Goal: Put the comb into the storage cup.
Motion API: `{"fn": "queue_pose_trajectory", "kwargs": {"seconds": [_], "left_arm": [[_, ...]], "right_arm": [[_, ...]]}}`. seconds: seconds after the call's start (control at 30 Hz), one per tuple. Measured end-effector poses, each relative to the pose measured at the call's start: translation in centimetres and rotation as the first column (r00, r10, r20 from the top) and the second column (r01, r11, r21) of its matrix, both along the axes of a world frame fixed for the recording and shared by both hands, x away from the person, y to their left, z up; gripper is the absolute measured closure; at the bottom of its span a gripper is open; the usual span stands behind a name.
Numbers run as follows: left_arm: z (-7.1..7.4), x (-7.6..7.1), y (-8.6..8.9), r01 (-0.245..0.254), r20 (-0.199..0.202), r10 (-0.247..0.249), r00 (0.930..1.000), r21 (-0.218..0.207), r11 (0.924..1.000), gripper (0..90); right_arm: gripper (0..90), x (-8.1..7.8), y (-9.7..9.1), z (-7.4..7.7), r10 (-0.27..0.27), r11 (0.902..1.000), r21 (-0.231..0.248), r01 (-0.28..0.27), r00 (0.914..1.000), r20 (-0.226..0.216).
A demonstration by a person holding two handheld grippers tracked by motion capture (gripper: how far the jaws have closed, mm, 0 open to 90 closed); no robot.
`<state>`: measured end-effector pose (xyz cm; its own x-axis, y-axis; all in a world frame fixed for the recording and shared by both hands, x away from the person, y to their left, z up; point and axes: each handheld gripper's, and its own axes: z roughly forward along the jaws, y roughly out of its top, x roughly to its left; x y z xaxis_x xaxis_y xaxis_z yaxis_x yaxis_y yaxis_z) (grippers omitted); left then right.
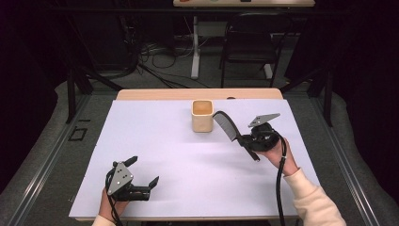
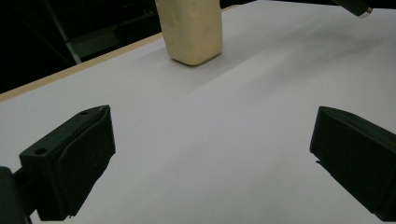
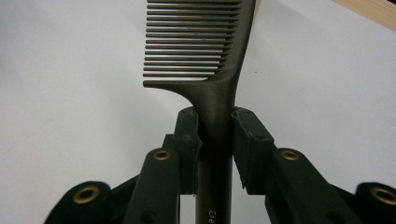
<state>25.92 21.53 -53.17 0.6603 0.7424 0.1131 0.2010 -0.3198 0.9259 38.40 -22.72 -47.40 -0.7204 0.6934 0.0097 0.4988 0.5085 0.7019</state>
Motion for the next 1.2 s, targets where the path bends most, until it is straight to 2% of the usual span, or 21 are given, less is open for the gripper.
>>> {"fn": "queue_pose_trajectory", "kwargs": {"seconds": [0.67,1.2], "left_arm": [[0.0,0.0,0.0,0.0,0.001,0.0,1.0,0.003,1.0,0.1],[0.0,0.0,0.0,0.001,0.003,-0.001,1.0,-0.002,1.0,0.1]], "right_arm": [[72.2,-0.1,0.0,0.4,-0.021,0.9991,0.036,0.02,0.9989,0.042],[72.2,0.2,0.9,1.4,-0.012,0.9991,0.041,0.008,0.9953,0.096]]}}
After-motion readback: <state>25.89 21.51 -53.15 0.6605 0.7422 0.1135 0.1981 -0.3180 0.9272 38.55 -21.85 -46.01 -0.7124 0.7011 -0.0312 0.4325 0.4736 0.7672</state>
